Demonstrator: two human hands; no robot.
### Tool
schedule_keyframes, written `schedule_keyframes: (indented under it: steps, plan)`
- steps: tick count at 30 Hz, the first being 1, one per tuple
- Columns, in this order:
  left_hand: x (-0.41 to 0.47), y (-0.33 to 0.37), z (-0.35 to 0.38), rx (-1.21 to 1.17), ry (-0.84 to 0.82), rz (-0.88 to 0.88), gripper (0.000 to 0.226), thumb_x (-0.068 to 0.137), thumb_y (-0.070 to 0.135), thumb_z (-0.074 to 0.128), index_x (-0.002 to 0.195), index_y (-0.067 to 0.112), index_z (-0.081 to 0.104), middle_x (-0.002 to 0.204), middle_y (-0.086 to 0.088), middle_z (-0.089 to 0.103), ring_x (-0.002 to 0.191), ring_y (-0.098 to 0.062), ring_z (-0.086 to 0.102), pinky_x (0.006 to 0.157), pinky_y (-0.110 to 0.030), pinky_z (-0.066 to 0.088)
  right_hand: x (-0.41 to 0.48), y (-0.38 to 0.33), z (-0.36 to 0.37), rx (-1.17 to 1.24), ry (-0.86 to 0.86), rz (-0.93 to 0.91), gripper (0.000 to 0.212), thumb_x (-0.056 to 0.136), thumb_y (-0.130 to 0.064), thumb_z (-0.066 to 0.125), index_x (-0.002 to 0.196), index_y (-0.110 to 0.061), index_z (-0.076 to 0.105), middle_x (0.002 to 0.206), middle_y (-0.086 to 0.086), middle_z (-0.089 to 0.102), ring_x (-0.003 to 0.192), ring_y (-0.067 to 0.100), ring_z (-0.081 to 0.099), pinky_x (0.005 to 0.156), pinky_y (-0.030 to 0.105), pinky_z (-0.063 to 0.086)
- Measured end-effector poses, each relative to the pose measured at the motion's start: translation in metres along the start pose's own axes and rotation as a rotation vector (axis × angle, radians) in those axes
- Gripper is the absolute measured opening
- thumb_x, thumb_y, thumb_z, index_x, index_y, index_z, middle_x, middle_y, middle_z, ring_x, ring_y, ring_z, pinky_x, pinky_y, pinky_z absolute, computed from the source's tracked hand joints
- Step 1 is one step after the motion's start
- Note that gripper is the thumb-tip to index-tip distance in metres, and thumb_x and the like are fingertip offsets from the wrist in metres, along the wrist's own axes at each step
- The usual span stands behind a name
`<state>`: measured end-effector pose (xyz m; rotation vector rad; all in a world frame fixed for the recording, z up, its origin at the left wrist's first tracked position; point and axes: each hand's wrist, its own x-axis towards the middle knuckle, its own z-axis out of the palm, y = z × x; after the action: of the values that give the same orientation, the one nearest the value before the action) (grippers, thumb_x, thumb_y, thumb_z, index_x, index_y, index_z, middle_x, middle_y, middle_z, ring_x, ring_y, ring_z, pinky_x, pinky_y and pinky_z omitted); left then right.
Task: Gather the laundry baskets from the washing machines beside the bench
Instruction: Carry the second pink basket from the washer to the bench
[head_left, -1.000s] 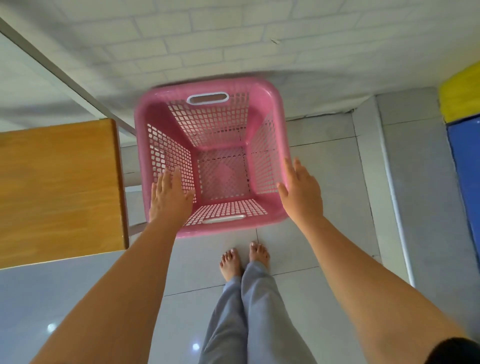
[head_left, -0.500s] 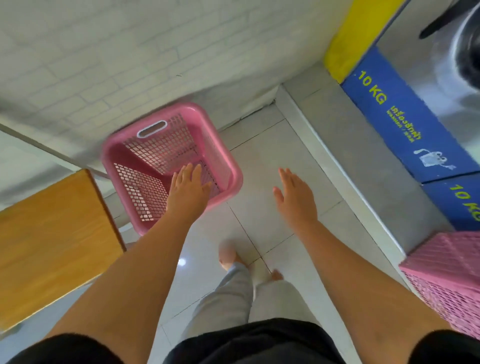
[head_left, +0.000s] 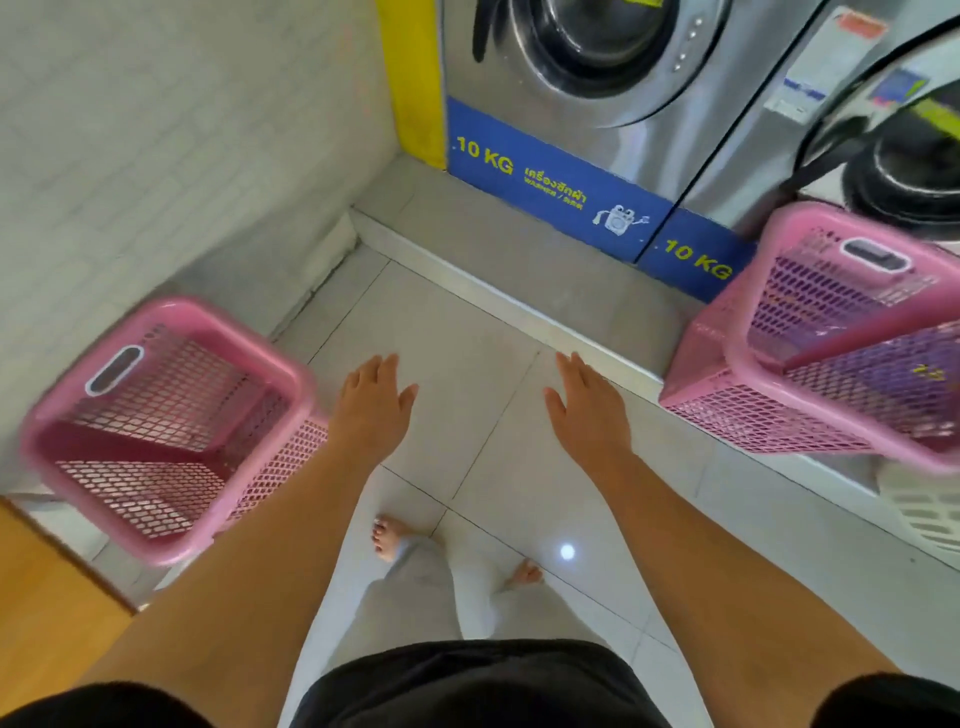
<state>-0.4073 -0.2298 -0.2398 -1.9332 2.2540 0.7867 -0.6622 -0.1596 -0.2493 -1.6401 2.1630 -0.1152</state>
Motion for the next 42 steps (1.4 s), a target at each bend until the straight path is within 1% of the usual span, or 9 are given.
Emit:
schedule_keyframes:
  steps: [5, 12, 16, 20, 25, 32, 37, 40, 42]
  plan:
    - [-0.007, 0.091, 0.029, 0.038, -0.01, 0.146, 0.06, 0.101, 0.04, 0.032, 0.15, 0.007, 0.023, 0.155, -0.017, 0.028, 0.145, -0.033, 0.023, 0.119, -0.044, 0.02, -0.043, 0.084, -0.026, 0.049, 0.076, 0.161, 0.053, 0.101, -0.036, 0.038, 0.15, -0.016, 0.03, 0.158, 0.011, 0.03, 0.142, 0.028, 0.035, 0.116, 0.039, 0.028]
    - [0.016, 0.195, 0.059, 0.076, -0.062, 0.274, 0.058, 0.1, 0.038, 0.035, 0.148, 0.006, 0.027, 0.153, -0.018, 0.032, 0.142, -0.034, 0.028, 0.119, -0.044, 0.022, -0.072, 0.182, -0.051, 0.127, 0.159, 0.385, 0.053, 0.1, -0.037, 0.04, 0.149, -0.017, 0.032, 0.157, 0.007, 0.032, 0.142, 0.027, 0.034, 0.117, 0.041, 0.028]
    - [0.048, 0.251, 0.072, 0.073, -0.091, 0.335, 0.057, 0.1, 0.037, 0.038, 0.147, 0.006, 0.029, 0.152, -0.016, 0.035, 0.14, -0.034, 0.031, 0.117, -0.042, 0.024, -0.062, 0.229, -0.064, 0.175, 0.193, 0.496, 0.054, 0.1, -0.036, 0.041, 0.149, -0.017, 0.031, 0.158, 0.006, 0.03, 0.143, 0.027, 0.032, 0.117, 0.043, 0.028]
    - [0.087, 0.308, 0.085, 0.057, -0.134, 0.399, 0.058, 0.1, 0.037, 0.039, 0.148, 0.006, 0.029, 0.152, -0.016, 0.034, 0.141, -0.033, 0.03, 0.117, -0.041, 0.024, -0.041, 0.27, -0.082, 0.229, 0.237, 0.616, 0.055, 0.099, -0.035, 0.043, 0.149, -0.013, 0.031, 0.156, 0.009, 0.034, 0.142, 0.028, 0.035, 0.116, 0.043, 0.029]
    - [0.129, 0.371, 0.098, 0.056, -0.166, 0.437, 0.056, 0.099, 0.033, 0.042, 0.147, 0.007, 0.031, 0.15, -0.017, 0.036, 0.137, -0.034, 0.034, 0.113, -0.043, 0.029, -0.013, 0.313, -0.102, 0.289, 0.284, 0.712, 0.05, 0.099, -0.031, 0.045, 0.143, -0.011, 0.036, 0.152, 0.009, 0.04, 0.137, 0.03, 0.04, 0.112, 0.049, 0.034]
    - [0.164, 0.436, 0.118, 0.044, -0.208, 0.397, 0.058, 0.098, 0.034, 0.044, 0.148, 0.009, 0.028, 0.151, -0.015, 0.034, 0.137, -0.034, 0.034, 0.112, -0.046, 0.032, 0.009, 0.375, -0.121, 0.386, 0.327, 0.828, 0.049, 0.096, -0.025, 0.048, 0.141, -0.011, 0.037, 0.144, 0.012, 0.048, 0.13, 0.032, 0.046, 0.107, 0.053, 0.04]
    - [0.18, 0.479, 0.142, 0.048, -0.206, 0.342, 0.058, 0.098, 0.031, 0.045, 0.148, 0.005, 0.028, 0.15, -0.019, 0.035, 0.136, -0.038, 0.035, 0.111, -0.048, 0.031, 0.025, 0.441, -0.136, 0.366, 0.312, 0.851, 0.054, 0.094, -0.027, 0.051, 0.144, -0.013, 0.035, 0.147, 0.01, 0.044, 0.134, 0.032, 0.041, 0.109, 0.053, 0.037]
    - [0.187, 0.505, 0.158, 0.034, -0.199, 0.28, 0.059, 0.097, 0.028, 0.047, 0.148, 0.006, 0.028, 0.148, -0.021, 0.037, 0.133, -0.04, 0.037, 0.107, -0.05, 0.033, 0.036, 0.486, -0.144, 0.328, 0.275, 0.829, 0.058, 0.094, -0.027, 0.052, 0.147, -0.015, 0.032, 0.154, 0.007, 0.036, 0.14, 0.029, 0.035, 0.115, 0.049, 0.03]
    - [0.189, 0.519, 0.172, 0.016, -0.202, 0.253, 0.06, 0.097, 0.025, 0.049, 0.148, 0.004, 0.027, 0.146, -0.022, 0.038, 0.133, -0.039, 0.038, 0.107, -0.05, 0.034, 0.042, 0.516, -0.148, 0.293, 0.241, 0.821, 0.06, 0.094, -0.028, 0.052, 0.148, -0.016, 0.03, 0.157, 0.006, 0.032, 0.14, 0.031, 0.033, 0.115, 0.048, 0.029]
